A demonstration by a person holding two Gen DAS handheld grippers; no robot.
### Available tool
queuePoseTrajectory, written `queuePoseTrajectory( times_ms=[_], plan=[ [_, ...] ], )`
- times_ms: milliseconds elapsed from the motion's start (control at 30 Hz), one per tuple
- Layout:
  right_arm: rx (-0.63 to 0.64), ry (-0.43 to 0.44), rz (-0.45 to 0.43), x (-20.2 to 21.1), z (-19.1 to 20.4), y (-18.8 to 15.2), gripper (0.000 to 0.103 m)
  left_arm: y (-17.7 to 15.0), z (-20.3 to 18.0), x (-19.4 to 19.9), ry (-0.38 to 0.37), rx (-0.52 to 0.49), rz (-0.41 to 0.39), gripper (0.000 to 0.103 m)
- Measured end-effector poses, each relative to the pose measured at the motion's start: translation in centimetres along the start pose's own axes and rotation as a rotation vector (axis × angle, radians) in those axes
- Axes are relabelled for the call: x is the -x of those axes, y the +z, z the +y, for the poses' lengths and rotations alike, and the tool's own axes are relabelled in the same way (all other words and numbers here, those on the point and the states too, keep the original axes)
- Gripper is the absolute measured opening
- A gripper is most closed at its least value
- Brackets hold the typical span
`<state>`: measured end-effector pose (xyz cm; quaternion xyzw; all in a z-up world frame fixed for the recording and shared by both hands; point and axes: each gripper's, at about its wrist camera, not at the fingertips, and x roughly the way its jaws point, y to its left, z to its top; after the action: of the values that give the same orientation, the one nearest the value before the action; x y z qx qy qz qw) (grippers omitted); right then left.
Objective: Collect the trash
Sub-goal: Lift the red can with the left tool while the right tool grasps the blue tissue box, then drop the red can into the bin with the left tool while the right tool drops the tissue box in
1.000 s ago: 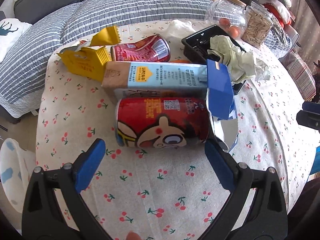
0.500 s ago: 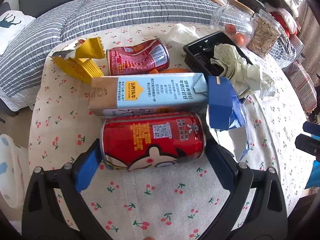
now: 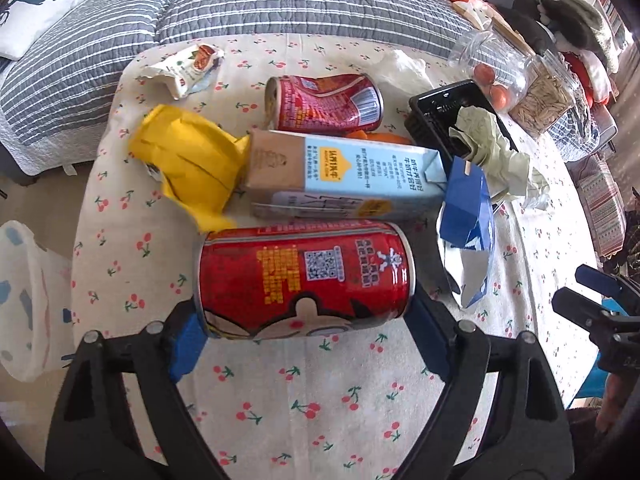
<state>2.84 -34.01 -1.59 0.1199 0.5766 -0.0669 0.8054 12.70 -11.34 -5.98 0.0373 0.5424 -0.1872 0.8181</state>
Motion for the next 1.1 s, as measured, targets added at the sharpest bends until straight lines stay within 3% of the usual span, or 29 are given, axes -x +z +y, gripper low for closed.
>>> queuePoseTrajectory(
  times_ms=[200,400,733,867,1100],
  plan=[
    [0.162,0.047,0.036,-3.2,4.0,1.3,0.086,-1.4,2.9,2.8,0.015,0.027,-0.021,0.087],
    [0.312,-0.015,0.038,-6.3,6.9,1.6,0.086,-2.8,5.8,4.5,0.036,0.054,-0.028,0.087],
    [0.299,-0.008,0.014,-8.0,7.1,1.9,0.082,-3.9,8.9,5.7,0.05,0.089,-0.03,0.087],
    [0.286,0.014,-0.021,-7.0,6.9,1.6,0.074,-4.2,9.8,6.2,0.049,0.099,-0.036,0.087],
    [0.273,0.074,-0.057,-4.1,7.6,0.8,0.072,-4.7,12.0,7.5,0.06,0.129,-0.064,0.087]
  ],
)
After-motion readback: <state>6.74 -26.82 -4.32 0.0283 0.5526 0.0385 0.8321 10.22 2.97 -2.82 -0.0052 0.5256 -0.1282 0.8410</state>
